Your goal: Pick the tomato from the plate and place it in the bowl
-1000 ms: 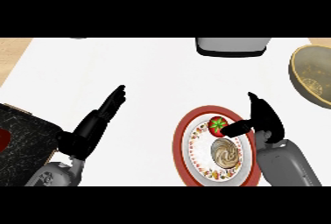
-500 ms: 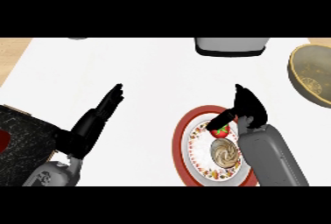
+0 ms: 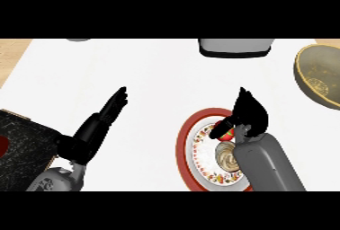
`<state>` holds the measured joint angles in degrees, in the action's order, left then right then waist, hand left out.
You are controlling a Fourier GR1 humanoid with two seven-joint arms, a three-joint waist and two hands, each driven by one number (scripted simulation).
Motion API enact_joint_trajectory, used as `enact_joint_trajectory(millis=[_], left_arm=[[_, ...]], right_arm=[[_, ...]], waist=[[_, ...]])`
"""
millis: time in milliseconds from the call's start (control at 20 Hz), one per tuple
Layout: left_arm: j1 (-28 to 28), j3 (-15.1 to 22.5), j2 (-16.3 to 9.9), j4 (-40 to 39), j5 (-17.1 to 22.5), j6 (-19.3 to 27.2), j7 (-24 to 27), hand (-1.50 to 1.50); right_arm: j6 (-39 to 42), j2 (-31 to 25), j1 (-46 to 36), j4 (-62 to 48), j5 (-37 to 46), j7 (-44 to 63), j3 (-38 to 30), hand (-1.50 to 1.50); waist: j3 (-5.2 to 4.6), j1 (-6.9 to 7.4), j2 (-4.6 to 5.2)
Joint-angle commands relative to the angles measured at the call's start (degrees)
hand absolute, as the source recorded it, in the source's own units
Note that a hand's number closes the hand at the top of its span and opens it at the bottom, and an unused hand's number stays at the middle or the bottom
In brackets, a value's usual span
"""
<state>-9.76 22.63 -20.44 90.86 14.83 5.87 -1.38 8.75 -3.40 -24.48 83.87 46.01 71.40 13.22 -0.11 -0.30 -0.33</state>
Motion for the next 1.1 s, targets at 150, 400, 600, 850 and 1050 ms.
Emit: enact_joint_trajectory(millis=[150, 400, 600, 850, 1050], left_arm=[[3.0, 1.4, 1.1, -0.1, -3.2, 1.0, 2.5, 0.0], [-2.2, -1.4, 2.0, -2.2, -0.7, -1.1, -0.2, 0.0], [1.3, 0.3, 2.4, 0.8, -2.9, 0.2, -0.7, 0.0], [1.6, -1.2, 2.5, -2.0, -2.7, -2.0, 1.5, 0.0], [-0.4, -3.3, 1.7, 0.8, -2.1, -2.7, -3.2, 0.0]], right_arm=[[5.5, 3.0, 1.0, 1.2, 8.3, 13.8, -0.3, -1.5], [6.0, 3.3, 3.5, 1.1, 9.8, 12.7, -1.5, -1.5], [3.6, 3.4, 5.3, -1.2, 9.0, 9.5, -3.7, -1.5], [4.5, 3.4, 9.2, 2.5, 8.9, 8.0, -3.8, -1.5], [2.3, 3.4, 8.7, 0.4, 10.0, 6.2, -3.5, -1.5]], waist=[[0.01, 0.11, -0.03], [0.05, -0.28, 0.2], [0.1, 0.43, 0.23], [0.07, 0.0, 0.25], [0.11, 0.39, 0.3]])
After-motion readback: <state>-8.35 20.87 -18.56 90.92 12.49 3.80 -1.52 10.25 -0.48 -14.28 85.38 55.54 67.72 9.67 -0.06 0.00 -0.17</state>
